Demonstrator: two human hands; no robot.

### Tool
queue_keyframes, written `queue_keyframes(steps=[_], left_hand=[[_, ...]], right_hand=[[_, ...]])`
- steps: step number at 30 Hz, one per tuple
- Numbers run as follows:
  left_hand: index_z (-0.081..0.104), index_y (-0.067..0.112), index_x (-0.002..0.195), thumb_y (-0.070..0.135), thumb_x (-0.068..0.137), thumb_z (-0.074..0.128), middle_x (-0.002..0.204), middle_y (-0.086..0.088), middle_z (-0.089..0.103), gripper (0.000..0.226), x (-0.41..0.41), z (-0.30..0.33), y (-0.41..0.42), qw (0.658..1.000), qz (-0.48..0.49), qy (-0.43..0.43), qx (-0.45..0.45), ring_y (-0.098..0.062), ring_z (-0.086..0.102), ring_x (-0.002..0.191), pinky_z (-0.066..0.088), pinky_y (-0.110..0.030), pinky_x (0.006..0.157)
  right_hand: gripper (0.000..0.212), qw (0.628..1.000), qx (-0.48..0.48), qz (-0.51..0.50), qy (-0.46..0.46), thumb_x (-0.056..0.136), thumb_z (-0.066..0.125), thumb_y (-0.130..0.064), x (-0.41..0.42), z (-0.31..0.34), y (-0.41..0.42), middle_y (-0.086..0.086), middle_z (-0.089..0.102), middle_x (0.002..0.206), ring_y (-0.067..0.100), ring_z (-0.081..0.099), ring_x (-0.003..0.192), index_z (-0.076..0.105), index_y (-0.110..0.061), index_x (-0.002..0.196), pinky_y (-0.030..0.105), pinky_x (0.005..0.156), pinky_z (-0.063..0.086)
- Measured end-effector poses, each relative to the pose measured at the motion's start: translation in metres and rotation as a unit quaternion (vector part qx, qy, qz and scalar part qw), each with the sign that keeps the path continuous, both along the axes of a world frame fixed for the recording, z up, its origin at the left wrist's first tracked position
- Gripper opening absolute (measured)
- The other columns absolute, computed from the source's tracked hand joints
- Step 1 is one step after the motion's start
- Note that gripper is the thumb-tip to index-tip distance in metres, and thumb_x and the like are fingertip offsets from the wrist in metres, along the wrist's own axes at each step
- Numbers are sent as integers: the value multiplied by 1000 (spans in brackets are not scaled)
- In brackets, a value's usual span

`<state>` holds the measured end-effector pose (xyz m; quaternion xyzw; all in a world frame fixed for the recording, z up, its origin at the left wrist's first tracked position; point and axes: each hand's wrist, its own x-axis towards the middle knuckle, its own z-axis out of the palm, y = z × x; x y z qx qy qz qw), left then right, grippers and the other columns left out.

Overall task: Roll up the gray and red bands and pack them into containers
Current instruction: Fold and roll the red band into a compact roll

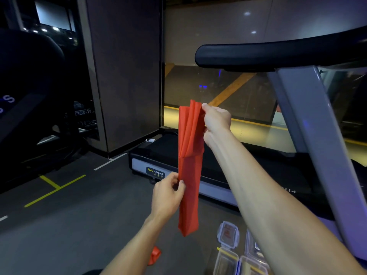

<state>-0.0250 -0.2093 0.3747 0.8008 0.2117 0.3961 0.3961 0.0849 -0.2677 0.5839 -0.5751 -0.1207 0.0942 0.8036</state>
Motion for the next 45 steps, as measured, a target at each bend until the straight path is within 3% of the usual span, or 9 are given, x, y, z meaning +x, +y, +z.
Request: queue_keyframes(steps=[8,15,21,26,31,34,37,41,45], left_hand=[[69,26,93,18,101,56,80,18,73,17,6,-12,3,995,49,-27,-87,-2,68,75,54,-33,74],[67,16,91,24,107,51,63,-11,70,24,3,-19,-6,976,8,-49,-213,-29,73,56,60,-48,50],[68,4,88,26,106,55,83,-18,74,31,7,-25,-10,955,-8,-65,-290,-26,77,70,63,-43,59],[64,4,83,28,105,55,87,-8,76,34,12,-29,-3,943,-89,-50,-316,-25,78,87,63,-46,81],[63,4,98,19,107,51,100,-14,72,21,22,-24,4,878,-138,-64,-453,-29,76,91,61,-36,82],[62,5,97,4,107,43,96,-11,70,21,25,-23,8,875,-151,-63,-455,-26,75,87,60,-32,80],[66,5,104,-6,105,36,104,-13,73,32,25,-28,9,906,-158,-30,-393,-20,76,90,60,-28,79],[66,2,118,-3,106,43,115,-14,73,26,23,-41,8,944,-156,-7,-290,-20,76,99,60,-26,81],[68,4,110,-1,106,44,106,-15,75,25,21,-43,6,949,-135,-18,-284,-21,77,90,62,-28,76]], right_hand=[[11,1000,7,-21,0,95,71,-22,0,3,0,3,75,95,22,72,94,70,-20,85,44,93,59],[11,1000,12,-27,10,94,72,-22,-1,-1,4,2,76,97,21,72,93,71,-20,84,42,93,59],[14,1000,10,-26,12,95,71,-23,0,-3,2,1,74,100,21,70,97,68,-22,81,38,91,57],[12,999,10,-31,6,95,71,-22,2,-1,-4,1,75,99,21,71,96,70,-21,84,38,91,58],[6,1000,2,-11,-1,95,71,-22,2,-3,-13,4,76,100,24,72,99,72,-19,90,47,98,57],[6,1000,2,-1,-5,96,71,-22,3,-4,-18,3,75,104,24,70,104,72,-20,91,49,101,55],[7,1000,7,-1,-4,96,72,-22,6,-3,-21,3,75,104,23,69,105,72,-20,90,48,101,55],[6,1000,8,0,-1,95,73,-21,7,-5,-21,4,75,104,24,70,104,73,-18,90,49,100,55],[10,1000,12,5,8,95,72,-20,6,-7,-21,6,75,104,25,70,104,71,-19,85,48,101,55]])
